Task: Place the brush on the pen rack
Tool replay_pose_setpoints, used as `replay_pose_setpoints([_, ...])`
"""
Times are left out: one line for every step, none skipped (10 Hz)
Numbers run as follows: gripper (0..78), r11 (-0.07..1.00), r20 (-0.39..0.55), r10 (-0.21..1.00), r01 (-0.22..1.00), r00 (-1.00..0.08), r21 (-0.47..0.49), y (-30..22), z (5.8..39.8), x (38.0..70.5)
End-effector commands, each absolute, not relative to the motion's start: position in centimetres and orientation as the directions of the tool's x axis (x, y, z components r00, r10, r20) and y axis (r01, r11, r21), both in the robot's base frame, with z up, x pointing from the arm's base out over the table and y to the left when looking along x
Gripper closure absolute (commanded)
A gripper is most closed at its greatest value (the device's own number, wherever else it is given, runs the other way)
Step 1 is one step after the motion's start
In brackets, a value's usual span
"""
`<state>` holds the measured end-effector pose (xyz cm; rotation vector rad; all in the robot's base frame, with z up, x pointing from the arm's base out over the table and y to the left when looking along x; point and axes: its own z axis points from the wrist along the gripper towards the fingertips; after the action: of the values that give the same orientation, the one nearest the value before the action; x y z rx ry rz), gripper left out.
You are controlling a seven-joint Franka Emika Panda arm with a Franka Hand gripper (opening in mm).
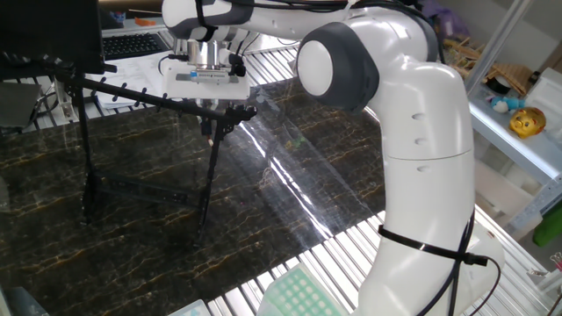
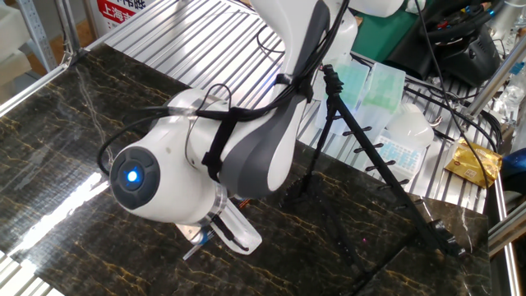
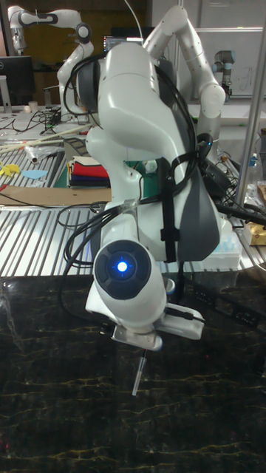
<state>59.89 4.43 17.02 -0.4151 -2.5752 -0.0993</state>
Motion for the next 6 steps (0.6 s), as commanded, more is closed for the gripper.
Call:
replay_pose_setpoints([75.5,0.935,0.528,0.314,0.354,-0.789,-0.027,4.8,17.3,59.1])
replay_pose_setpoints([75.5,0.932,0.528,0.323,0.36,-0.785,-0.034,5.0,17.3,58.5])
replay_pose_setpoints([75.5,0.93,0.532,0.33,0.366,-0.78,-0.039,5.2,17.3,58.0])
replay_pose_setpoints([75.5,0.928,0.537,0.334,0.37,-0.775,-0.042,5.2,17.4,57.7])
replay_pose_setpoints([75.5,0.923,0.552,0.343,0.381,-0.76,-0.048,5.3,17.4,57.3])
replay_pose_setpoints([75.5,0.918,0.561,0.35,0.393,-0.75,-0.047,5.3,17.4,57.3])
